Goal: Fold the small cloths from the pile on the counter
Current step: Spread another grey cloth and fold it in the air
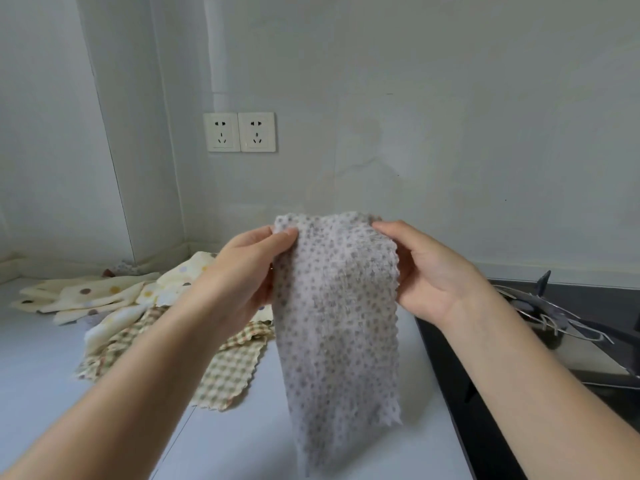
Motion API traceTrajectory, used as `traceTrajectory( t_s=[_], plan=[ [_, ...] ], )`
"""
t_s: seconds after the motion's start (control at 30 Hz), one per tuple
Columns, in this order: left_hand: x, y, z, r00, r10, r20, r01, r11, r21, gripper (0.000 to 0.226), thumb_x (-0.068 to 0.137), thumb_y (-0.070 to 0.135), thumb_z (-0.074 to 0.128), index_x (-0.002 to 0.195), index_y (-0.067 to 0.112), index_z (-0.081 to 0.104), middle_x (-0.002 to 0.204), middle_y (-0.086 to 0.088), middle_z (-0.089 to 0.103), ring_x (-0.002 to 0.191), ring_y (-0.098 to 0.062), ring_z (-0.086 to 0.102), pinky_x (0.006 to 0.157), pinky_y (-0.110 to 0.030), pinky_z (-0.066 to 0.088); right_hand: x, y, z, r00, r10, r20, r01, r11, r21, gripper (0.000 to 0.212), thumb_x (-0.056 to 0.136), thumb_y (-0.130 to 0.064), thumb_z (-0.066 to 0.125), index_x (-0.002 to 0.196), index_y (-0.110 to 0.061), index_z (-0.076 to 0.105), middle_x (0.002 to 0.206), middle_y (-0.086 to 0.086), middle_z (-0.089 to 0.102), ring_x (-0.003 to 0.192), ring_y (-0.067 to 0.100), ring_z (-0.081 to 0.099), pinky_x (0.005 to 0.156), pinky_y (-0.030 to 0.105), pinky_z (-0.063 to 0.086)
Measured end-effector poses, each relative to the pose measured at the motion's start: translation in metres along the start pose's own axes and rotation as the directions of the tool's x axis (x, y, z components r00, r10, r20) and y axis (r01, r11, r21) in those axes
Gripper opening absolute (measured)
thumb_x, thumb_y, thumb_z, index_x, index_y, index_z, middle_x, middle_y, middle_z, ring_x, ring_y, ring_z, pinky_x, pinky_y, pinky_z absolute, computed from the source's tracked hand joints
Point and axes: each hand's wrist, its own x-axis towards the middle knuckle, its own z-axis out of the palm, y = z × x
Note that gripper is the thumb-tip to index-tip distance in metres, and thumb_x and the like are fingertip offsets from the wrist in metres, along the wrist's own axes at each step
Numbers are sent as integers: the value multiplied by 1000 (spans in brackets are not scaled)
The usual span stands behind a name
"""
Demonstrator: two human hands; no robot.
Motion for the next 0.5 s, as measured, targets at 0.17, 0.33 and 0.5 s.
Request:
traceTrajectory(
  t_s=[0.17,0.33,0.5],
  plan=[
    [10,-8,-6,996,9,-92,-21,990,-136,20,99,17,50,89,5,62,74,-6,71,62,-14,68,57,-22,56,5,16,-4,958,266,108,-253,960,-117,33,79,-40,62,78,-7,68,59,0,45,48,11,45,45,19,43],
    [23,-17,-18,983,-76,-165,56,991,-122,20,97,23,55,92,6,62,81,-8,70,68,-16,68,61,-25,56,10,31,-8,940,314,131,-271,923,-274,18,77,-19,66,95,-16,67,80,1,68,67,13,65,58,24,56],
    [32,-31,-26,987,-121,102,135,979,-154,38,90,53,47,87,16,57,75,-5,44,67,-18,47,59,-27,43,20,29,-15,969,248,-8,-246,961,-129,19,97,-23,52,93,-12,67,79,3,71,71,15,65,70,28,52]
  ],
)
